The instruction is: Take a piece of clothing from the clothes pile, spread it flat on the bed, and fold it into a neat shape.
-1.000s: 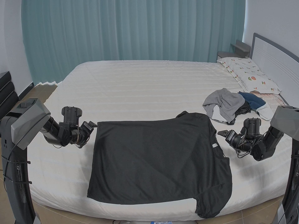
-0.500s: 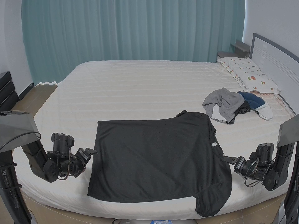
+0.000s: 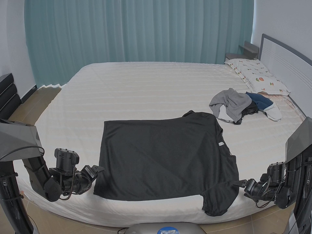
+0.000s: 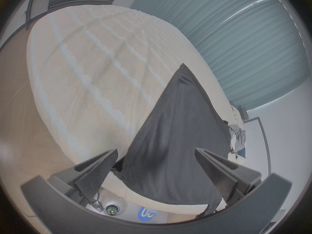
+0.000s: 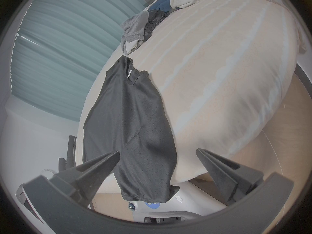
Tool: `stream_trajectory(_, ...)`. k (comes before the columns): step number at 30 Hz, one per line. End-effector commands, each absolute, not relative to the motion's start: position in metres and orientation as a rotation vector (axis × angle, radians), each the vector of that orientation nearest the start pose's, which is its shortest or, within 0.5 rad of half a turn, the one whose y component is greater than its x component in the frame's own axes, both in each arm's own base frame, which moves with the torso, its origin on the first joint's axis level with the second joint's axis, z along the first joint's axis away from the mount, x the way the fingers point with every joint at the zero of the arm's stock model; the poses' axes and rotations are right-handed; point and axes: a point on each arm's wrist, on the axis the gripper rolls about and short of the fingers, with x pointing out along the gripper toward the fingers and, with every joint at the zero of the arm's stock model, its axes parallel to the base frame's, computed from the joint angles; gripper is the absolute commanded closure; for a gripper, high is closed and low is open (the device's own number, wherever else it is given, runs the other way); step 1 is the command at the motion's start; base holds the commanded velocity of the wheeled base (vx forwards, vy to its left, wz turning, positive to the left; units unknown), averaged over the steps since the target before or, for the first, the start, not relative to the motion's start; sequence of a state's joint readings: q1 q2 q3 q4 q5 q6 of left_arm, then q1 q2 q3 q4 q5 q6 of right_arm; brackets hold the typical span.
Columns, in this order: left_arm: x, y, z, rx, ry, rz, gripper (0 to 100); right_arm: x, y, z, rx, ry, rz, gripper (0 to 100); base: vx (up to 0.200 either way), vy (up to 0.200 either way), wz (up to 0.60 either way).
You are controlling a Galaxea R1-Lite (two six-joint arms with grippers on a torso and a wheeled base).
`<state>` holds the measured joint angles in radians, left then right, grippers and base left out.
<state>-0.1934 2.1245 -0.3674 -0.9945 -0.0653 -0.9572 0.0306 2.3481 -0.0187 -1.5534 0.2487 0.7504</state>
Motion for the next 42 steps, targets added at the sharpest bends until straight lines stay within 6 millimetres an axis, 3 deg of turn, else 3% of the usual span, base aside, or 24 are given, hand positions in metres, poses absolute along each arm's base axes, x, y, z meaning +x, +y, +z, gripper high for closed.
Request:
stream_trajectory(1, 0.265, -0.061, -0.012, -0.828, 0.847, 0.144, 0, 0.216, 0.013, -0.039, 0.790, 0.852, -0.040, 0, 0.000, 0.000, 0.00)
stream_trajectory(10, 0.254, -0.061, -0.027, -0.706, 0.877, 0.219, 0, 0.216, 0.012, -0.039, 0.791, 0.853, -0.042, 0, 0.000, 0.000, 0.00)
stream_trajectory(22, 0.262, -0.074, -0.032, -0.676, 0.872, 0.186, 0, 0.216, 0.013, -0.038, 0.786, 0.848, -0.041, 0, 0.000, 0.000, 0.00)
stream_trajectory(23, 0.260, -0.072, -0.034, -0.663, 0.880, 0.189, 100, 0.216, 0.013, -0.038, 0.785, 0.848, -0.040, 0, 0.000, 0.000, 0.00)
stream_trajectory(28, 0.256, -0.070, -0.035, -0.649, 0.893, 0.201, 100, 0.216, 0.014, -0.039, 0.778, 0.849, -0.035, 0, 0.000, 0.000, 0.00)
stream_trajectory(33, 0.247, -0.052, -0.032, -0.603, 0.889, 0.258, 100, 0.221, 0.014, -0.037, 0.776, 0.826, -0.032, 0, 0.000, 0.000, 0.00)
stream_trajectory(42, 0.237, -0.047, -0.034, -0.502, 0.912, 0.288, 100, 0.231, 0.010, -0.037, 0.769, 0.767, -0.070, 0, 0.000, 0.000, 0.00)
